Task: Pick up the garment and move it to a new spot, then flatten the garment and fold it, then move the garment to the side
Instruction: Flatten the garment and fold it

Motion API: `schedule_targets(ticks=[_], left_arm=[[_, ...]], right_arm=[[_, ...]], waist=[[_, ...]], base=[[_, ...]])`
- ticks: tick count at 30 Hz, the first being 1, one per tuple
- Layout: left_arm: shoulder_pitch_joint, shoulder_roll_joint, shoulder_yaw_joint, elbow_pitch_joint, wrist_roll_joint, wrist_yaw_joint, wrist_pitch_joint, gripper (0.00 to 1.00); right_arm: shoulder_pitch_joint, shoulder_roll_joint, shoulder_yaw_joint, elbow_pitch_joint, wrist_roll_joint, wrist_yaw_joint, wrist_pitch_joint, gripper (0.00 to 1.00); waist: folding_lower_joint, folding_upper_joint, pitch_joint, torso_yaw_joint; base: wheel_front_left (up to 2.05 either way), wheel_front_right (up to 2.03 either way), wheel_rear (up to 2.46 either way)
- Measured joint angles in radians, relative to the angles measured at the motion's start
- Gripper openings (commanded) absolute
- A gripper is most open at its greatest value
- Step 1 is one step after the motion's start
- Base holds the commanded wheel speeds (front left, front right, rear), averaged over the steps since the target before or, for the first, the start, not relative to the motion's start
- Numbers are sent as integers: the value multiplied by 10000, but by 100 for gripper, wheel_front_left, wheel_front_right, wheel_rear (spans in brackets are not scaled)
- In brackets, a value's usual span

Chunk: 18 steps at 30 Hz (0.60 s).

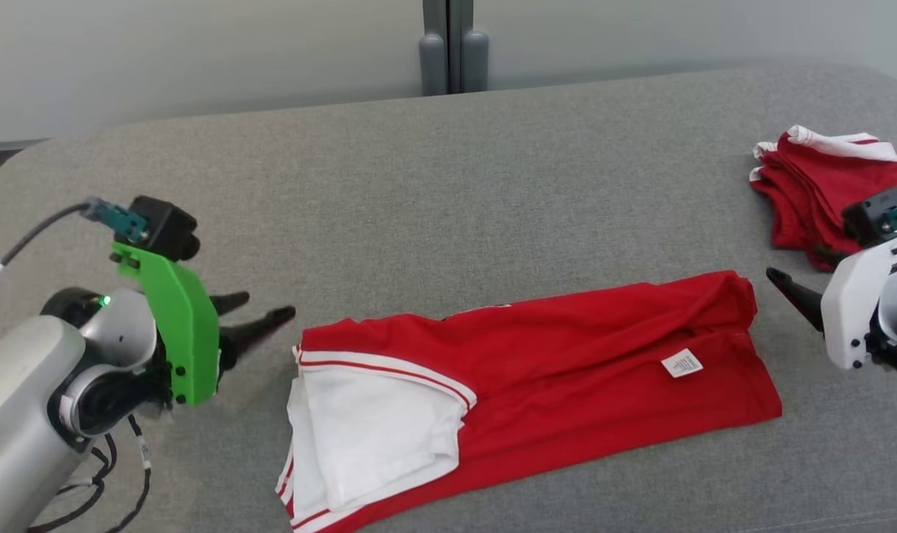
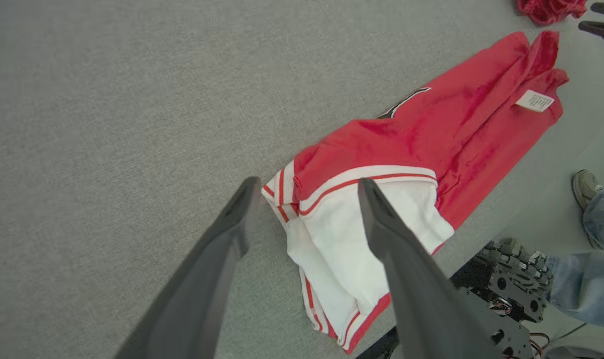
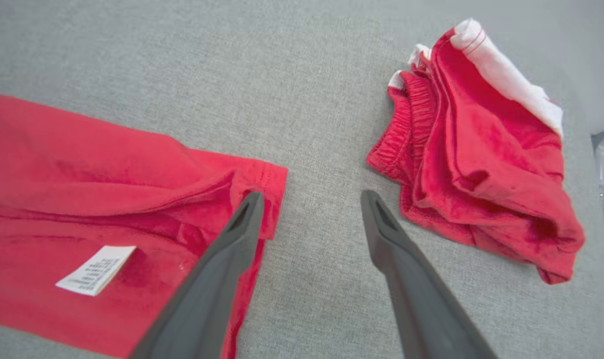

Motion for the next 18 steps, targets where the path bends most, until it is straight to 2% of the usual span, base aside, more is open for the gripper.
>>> schedule_targets(ticks=[3,6,8,12,16,18], left_arm=[[58,10,451,40,418,44,-1371,100],[350,48,884,105,982,343,-2943,100],[716,2,1258,297,1076,1005,-3958,100],[1312,-201,1743,307,1528,1891,-5745,100],[2042,-418,2096,84,1845,2470,-7388,100],[2525,-529,2360,-59,1856,2709,-7910,100]], right_arm=[[-118,-299,-297,-408,309,0,-865,100],[-106,-546,-819,-585,556,0,-1883,100],[-45,-631,-1243,-569,679,-2,-2499,100],[467,-378,-2351,-502,660,0,-2966,100],[1446,48,-5026,-953,-320,-2,-3018,100],[2492,489,-6445,-1407,-1221,-2,-3018,100]], waist=[[0,0,-207,21],[0,0,-405,28],[0,0,-526,30],[0,0,-719,33],[0,0,-910,95],[0,0,-1002,117]], base=[[0,0,0],[0,0,0],[0,0,0],[0,0,0],[0,0,0],[0,0,0]])
